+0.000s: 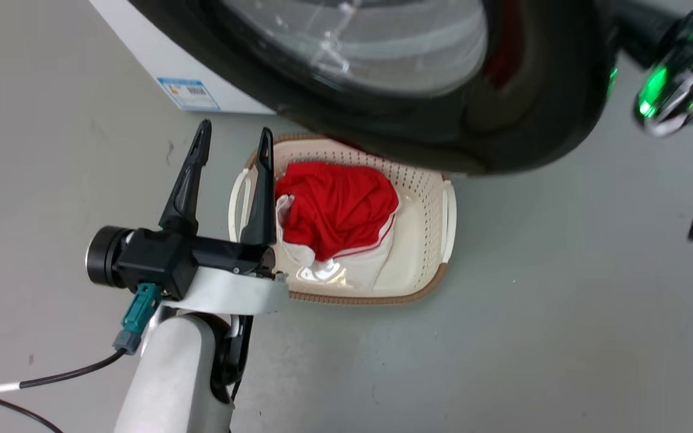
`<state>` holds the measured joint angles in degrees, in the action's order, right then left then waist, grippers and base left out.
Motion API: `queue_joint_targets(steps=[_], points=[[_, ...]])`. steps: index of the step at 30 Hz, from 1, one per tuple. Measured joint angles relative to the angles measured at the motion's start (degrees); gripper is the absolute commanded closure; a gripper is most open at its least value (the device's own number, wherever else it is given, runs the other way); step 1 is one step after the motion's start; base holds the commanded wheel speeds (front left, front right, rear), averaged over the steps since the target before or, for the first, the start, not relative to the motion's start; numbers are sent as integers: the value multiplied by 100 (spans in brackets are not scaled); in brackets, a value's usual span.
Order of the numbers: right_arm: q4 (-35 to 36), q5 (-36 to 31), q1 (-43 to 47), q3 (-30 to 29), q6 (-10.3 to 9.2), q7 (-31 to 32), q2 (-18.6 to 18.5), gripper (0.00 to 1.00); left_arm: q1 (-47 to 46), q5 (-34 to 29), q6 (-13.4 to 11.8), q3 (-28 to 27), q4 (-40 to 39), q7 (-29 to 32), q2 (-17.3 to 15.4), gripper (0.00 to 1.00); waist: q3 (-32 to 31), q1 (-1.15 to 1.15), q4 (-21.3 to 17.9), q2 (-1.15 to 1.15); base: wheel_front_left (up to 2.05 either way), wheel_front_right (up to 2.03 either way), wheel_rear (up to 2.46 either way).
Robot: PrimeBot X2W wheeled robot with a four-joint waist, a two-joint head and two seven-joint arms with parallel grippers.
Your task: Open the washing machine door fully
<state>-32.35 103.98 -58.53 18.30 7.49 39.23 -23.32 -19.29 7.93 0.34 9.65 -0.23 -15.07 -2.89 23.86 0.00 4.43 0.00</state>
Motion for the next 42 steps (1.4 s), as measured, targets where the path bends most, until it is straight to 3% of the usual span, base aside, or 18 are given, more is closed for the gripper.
queue_joint_targets(steps=[15, 29, 35, 37, 38, 42], points=[[772, 356, 1708, 550, 0, 201, 545, 100, 740, -122, 116, -114, 348, 0, 0, 0, -1181, 0, -160, 0, 0, 0, 0], [1009, 374, 2411, 918, 0, 134, 992, 100, 1084, -169, 167, -115, 459, 0, 0, 0, -1693, 1, -58, 0, 0, 0, 0], [1095, 14, 2580, 754, 0, -545, 1081, 100, 1105, -145, 141, -105, 477, 0, 0, 0, -1755, 1, -50, 0, 0, 0, 0], [1120, -463, 2725, 517, 0, -1365, 1071, 100, 1166, -115, 115, -108, 486, 0, 0, 0, -1808, 1, -69, 0, 0, 0, 0], [1120, -463, 2725, 517, 0, -1365, 1071, 100, 1166, -115, 115, -108, 486, 0, 0, 0, -1808, 1, -69, 0, 0, 0, 0], [1055, -950, 2995, 201, 0, -2426, 1051, 100, 1220, -88, 92, -118, 508, 0, 0, 0, -1900, 1, -121, 0, 0, 0, 0]])
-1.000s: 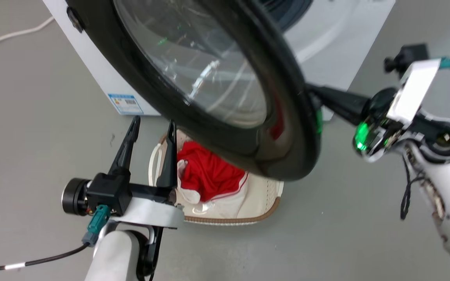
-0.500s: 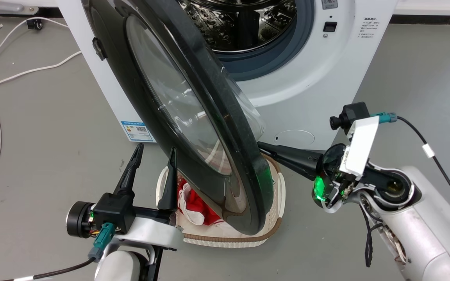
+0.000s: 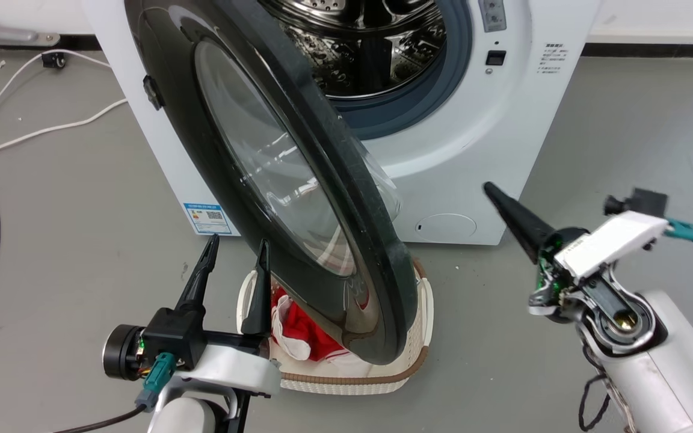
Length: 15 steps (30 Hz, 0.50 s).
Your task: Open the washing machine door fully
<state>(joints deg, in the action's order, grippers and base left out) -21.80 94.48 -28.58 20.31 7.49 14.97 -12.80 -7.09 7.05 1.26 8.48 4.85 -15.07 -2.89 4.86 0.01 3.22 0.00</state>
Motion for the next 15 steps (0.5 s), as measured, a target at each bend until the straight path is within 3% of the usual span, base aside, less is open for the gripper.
queue_joint_targets(steps=[13, 15], points=[[281, -569, 1412, -859, 0, -1859, -407, 100, 208, 35, -32, -102, 110, 0, 0, 0, -278, 0, -204, 0, 0, 0, 0], [345, -635, 1630, -959, 0, -2116, -419, 91, 230, 46, -32, -120, 130, 0, 2, 0, -325, 0, -225, 0, 0, 0, 0]])
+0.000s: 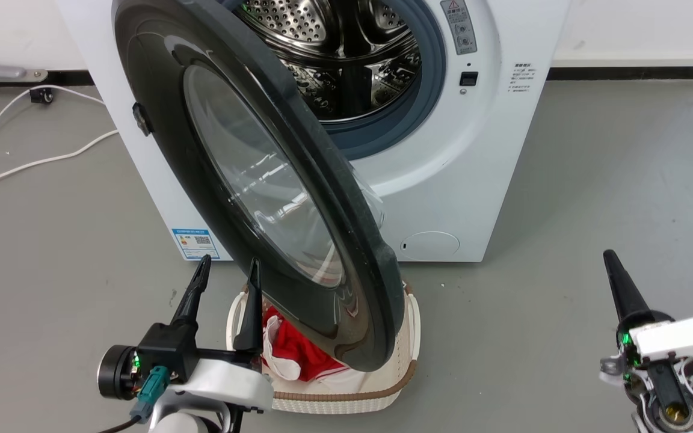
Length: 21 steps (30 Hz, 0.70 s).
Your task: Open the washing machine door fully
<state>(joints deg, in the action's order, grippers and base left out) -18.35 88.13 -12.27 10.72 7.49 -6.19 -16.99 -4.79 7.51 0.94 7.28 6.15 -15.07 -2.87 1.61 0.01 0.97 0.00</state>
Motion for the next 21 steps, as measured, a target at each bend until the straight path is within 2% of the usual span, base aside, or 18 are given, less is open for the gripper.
queue_joint_targets(steps=[1, 2, 3, 7, 11, 16, 19, 21], points=[[41, -77, 93, -2, 0, -112, 0, 59, 10, 7, -1, -13, 4, 0, 0, 0, -21, 0, -11, 0, 0, 0, 0], [65, -204, 173, 5, 0, -229, 0, 14, 29, 7, -1, -24, 10, 0, -2, 0, -40, 0, -24, 0, 0, 0, 0], [107, -286, 251, 5, 0, -338, 7, 0, 64, 9, -4, -38, 16, 0, -2, 0, -61, 0, -36, 0, 0, 0, 0], [269, -921, 436, -15, 1, -717, 11, 0, 130, 13, -10, -67, 53, 0, -1, 0, -146, 0, -66, 0, 0, 0, 0], [259, -2257, 561, -336, 0, -869, 35, 0, 154, 13, -9, -78, 59, 0, -2, 0, -182, 0, -71, 0, 0, 0, 0], [689, -4697, 695, -1285, 0, -890, 539, 0, 191, 13, -11, -86, 58, 0, -1, 0, -177, 0, -83, 0, 0, 0, 0], [1129, -6236, 862, -1570, 1, -889, 873, 0, 190, 13, -11, -102, 66, 0, -2, 0, -160, -1, -89, 0, 0, 0, 0], [1432, -7030, 982, -1635, 1, -855, 1048, 0, 190, 12, -11, -108, 66, 0, 0, 0, -149, -1, -92, 0, 0, 0, 0]])
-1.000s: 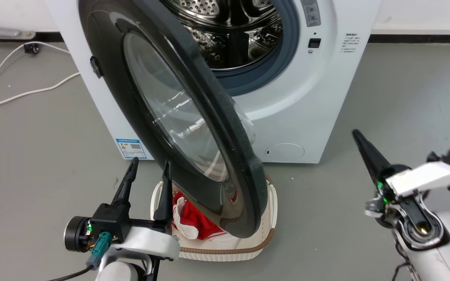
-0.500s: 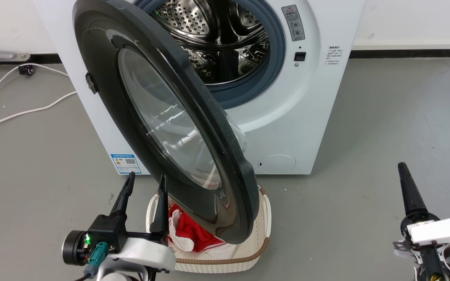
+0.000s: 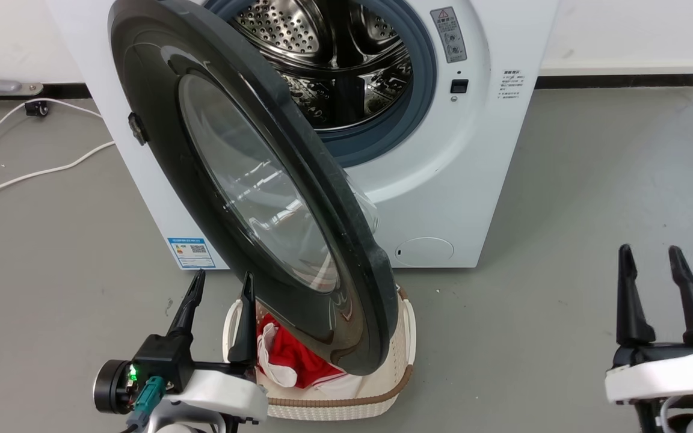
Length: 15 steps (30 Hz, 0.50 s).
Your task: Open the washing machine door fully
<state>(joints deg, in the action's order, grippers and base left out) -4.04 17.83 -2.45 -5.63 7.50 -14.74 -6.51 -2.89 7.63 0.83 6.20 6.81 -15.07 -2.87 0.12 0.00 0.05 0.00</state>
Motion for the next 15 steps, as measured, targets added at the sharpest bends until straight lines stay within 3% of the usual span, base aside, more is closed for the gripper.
queue_joint_targets(steps=[3, 6, 15], points=[[434, -893, 230, 46, 1, 183, 194, 0, -3, -5, 1, -18, 4, 0, 0, 0, 21, 0, 3, 0, 0, 0, 0], [724, -1316, 521, 179, 1, 375, 309, 0, -10, -15, 2, -41, 9, 0, -2, 0, 37, 0, 8, 0, 0, 0, 0], [799, -1445, 792, 276, 1, 450, 348, 0, -68, -86, 12, -80, 8, 0, -2, 0, 114, 0, -25, 0, 0, 0, 0]])
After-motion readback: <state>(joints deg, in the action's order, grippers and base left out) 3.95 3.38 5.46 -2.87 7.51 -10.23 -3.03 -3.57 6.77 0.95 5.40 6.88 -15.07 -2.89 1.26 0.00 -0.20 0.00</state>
